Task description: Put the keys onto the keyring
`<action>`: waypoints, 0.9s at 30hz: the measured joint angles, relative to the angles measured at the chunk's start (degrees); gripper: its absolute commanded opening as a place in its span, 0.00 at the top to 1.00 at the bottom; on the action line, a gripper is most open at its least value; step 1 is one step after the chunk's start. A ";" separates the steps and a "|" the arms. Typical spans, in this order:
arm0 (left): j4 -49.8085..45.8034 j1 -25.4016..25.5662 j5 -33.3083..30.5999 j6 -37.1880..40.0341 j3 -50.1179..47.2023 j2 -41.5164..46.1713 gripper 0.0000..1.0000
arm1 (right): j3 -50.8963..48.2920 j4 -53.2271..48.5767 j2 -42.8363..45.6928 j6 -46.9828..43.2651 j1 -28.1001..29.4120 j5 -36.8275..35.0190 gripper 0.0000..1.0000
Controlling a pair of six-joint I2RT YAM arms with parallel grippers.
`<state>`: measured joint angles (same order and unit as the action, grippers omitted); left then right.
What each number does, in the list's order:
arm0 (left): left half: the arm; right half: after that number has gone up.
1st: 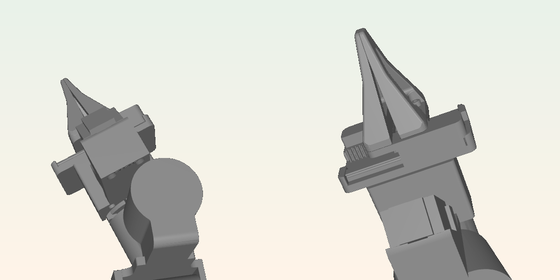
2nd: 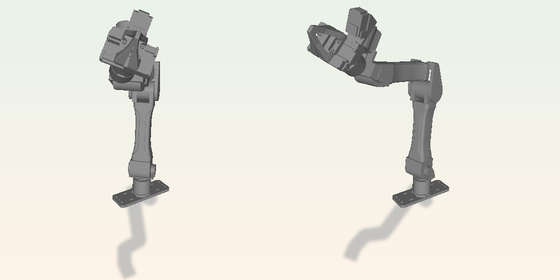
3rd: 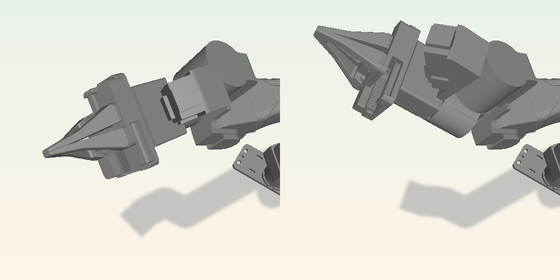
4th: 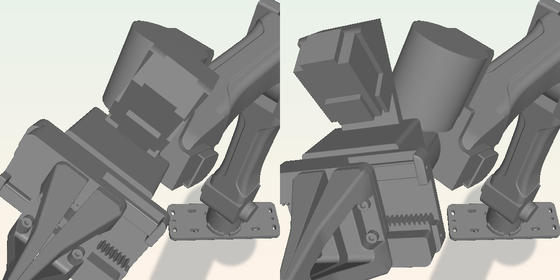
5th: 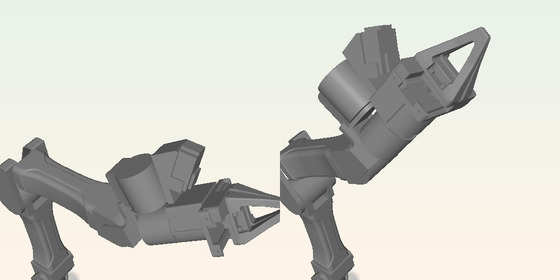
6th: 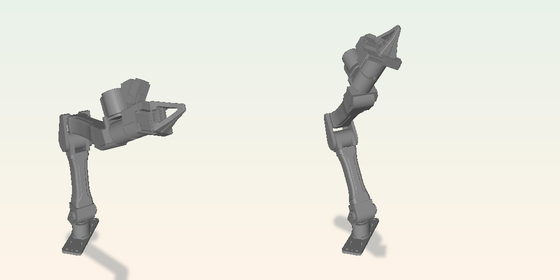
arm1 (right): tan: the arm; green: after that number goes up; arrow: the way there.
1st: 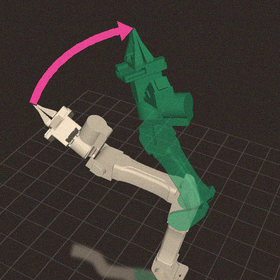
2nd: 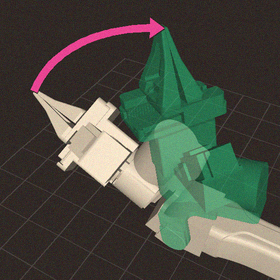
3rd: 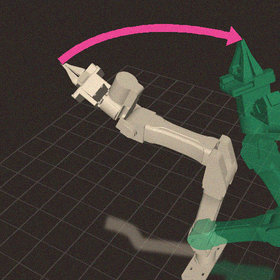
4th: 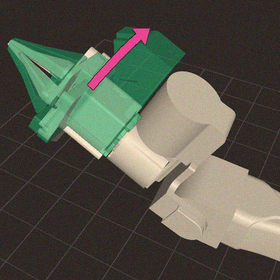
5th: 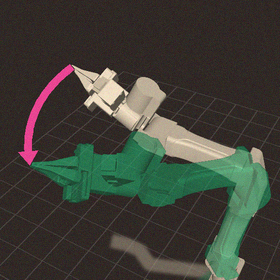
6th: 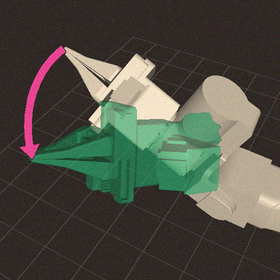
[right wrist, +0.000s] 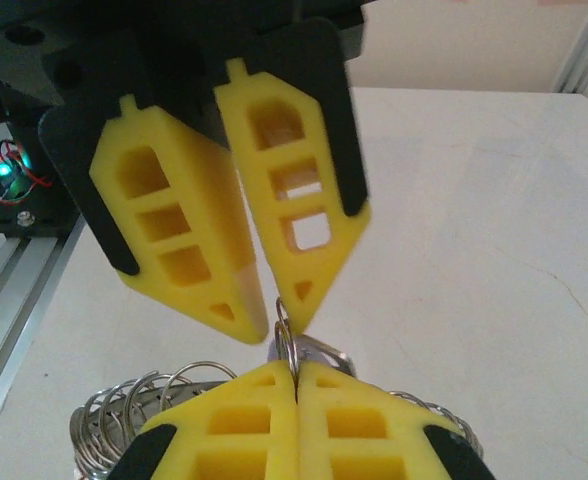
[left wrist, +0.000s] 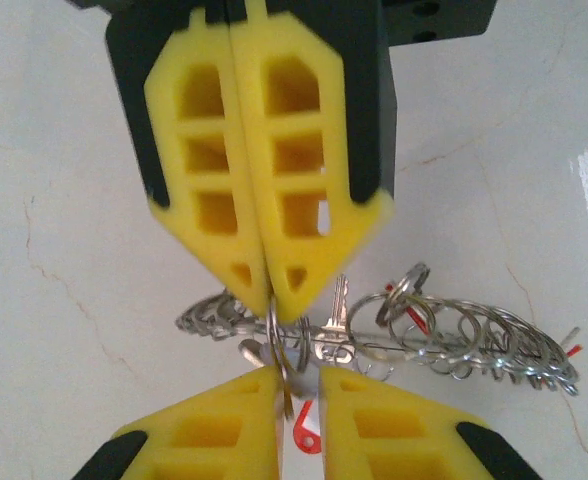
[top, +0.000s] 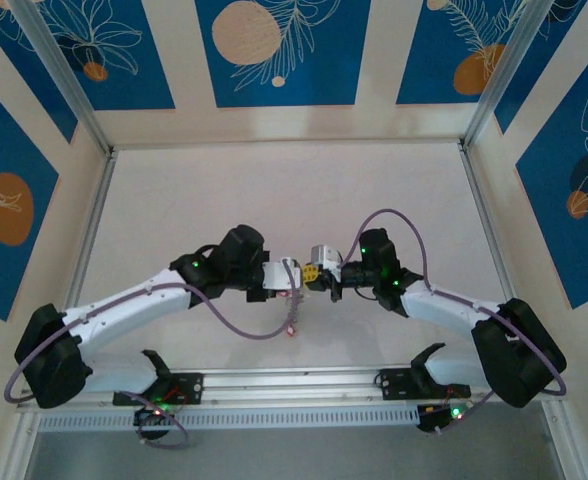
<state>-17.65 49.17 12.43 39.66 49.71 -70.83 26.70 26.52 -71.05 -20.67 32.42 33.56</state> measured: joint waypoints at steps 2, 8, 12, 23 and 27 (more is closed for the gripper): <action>2.56 -0.55 1.07 -1.33 -2.51 1.29 0.84 | -1.11 2.51 0.00 1.38 -0.52 0.48 1.00; 11.02 -1.33 4.09 -5.57 -7.52 2.82 0.83 | -2.95 9.79 0.00 4.70 -0.70 2.10 1.00; 15.96 -1.66 5.03 -7.93 -9.79 3.61 0.81 | -3.10 12.59 0.00 5.73 -0.68 2.60 1.00; 20.46 -3.02 1.88 -9.66 -14.12 10.84 0.64 | -3.10 13.49 0.00 6.12 -0.70 2.93 1.00; 21.29 -3.15 1.44 -9.51 -15.02 12.04 0.64 | -3.10 13.35 0.00 6.12 -0.68 2.93 1.00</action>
<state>3.64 46.02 13.87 30.15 34.70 -58.78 23.59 39.88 -71.05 -14.55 31.75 36.49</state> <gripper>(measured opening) 0.358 0.063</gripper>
